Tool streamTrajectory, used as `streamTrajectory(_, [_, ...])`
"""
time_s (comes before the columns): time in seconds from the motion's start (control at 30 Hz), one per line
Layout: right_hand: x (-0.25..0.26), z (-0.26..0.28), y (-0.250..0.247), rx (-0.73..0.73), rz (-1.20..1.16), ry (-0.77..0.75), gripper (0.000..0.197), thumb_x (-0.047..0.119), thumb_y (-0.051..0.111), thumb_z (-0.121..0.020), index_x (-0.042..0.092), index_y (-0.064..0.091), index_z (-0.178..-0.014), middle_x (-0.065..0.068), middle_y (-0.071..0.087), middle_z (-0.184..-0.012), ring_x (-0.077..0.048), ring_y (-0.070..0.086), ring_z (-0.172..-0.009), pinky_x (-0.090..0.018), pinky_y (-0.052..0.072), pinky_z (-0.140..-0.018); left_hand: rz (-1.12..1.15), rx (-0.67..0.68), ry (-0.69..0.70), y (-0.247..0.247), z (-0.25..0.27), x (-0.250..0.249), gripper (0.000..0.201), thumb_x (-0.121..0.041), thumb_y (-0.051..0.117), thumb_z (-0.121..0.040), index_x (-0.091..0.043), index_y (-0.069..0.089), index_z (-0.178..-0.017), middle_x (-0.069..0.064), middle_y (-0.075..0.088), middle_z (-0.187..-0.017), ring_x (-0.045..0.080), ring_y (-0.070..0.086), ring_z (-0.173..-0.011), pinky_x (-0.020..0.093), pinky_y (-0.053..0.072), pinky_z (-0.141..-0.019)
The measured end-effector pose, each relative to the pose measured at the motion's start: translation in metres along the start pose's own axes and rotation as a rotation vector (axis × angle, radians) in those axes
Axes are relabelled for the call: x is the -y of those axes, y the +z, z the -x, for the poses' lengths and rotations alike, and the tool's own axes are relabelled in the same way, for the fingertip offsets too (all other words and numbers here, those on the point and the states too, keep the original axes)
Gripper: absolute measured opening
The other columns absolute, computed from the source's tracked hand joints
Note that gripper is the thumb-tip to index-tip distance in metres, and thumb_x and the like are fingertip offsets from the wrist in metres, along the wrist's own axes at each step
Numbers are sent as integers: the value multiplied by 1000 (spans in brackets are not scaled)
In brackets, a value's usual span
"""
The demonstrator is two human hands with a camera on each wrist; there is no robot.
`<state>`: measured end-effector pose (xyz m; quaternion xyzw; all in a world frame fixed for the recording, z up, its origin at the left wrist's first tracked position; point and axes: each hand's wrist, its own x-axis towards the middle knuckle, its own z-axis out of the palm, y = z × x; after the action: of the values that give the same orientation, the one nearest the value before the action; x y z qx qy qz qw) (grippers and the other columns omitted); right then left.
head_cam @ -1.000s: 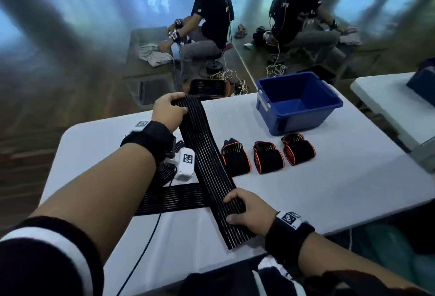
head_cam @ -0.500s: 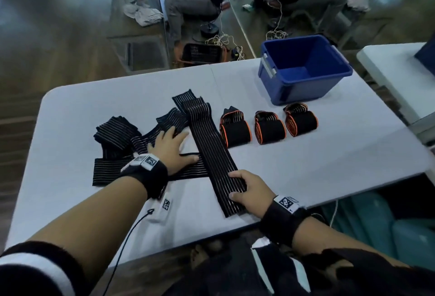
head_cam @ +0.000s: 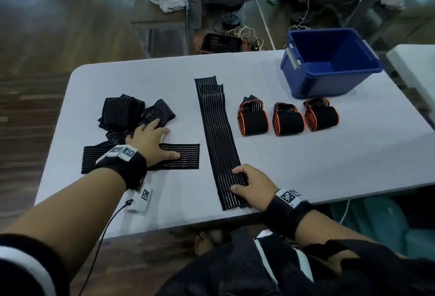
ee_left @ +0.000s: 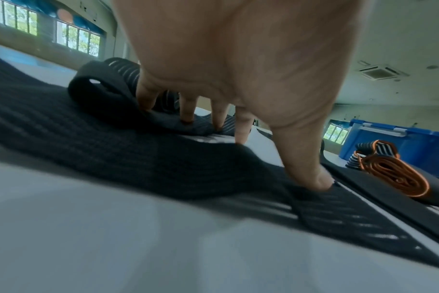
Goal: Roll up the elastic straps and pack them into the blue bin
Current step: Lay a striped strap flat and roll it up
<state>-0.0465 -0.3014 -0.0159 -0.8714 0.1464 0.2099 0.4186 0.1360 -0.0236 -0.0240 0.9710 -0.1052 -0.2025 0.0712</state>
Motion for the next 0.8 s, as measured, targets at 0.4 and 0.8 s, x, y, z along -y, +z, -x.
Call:
streamTrajectory(0.4, [13, 7, 5, 9, 451, -183, 46, 35, 68, -91, 24, 56, -135, 4, 43, -132, -17, 44, -121, -34, 45, -104, 226, -261, 211, -60, -77, -89, 28, -36, 57, -97, -16, 71, -110, 5, 71, -114, 27, 63, -107, 37, 48, -95])
streamTrajectory(0.8, [6, 6, 11, -19, 319, -129, 47, 27, 72, -89, 24, 56, -133, 6, 42, -132, -15, 42, -120, -28, 42, -105, 203, -185, 182, -40, -172, -129, 33, -31, 58, -95, -20, 68, -124, 14, 66, -123, 38, 64, -109, 43, 53, -96])
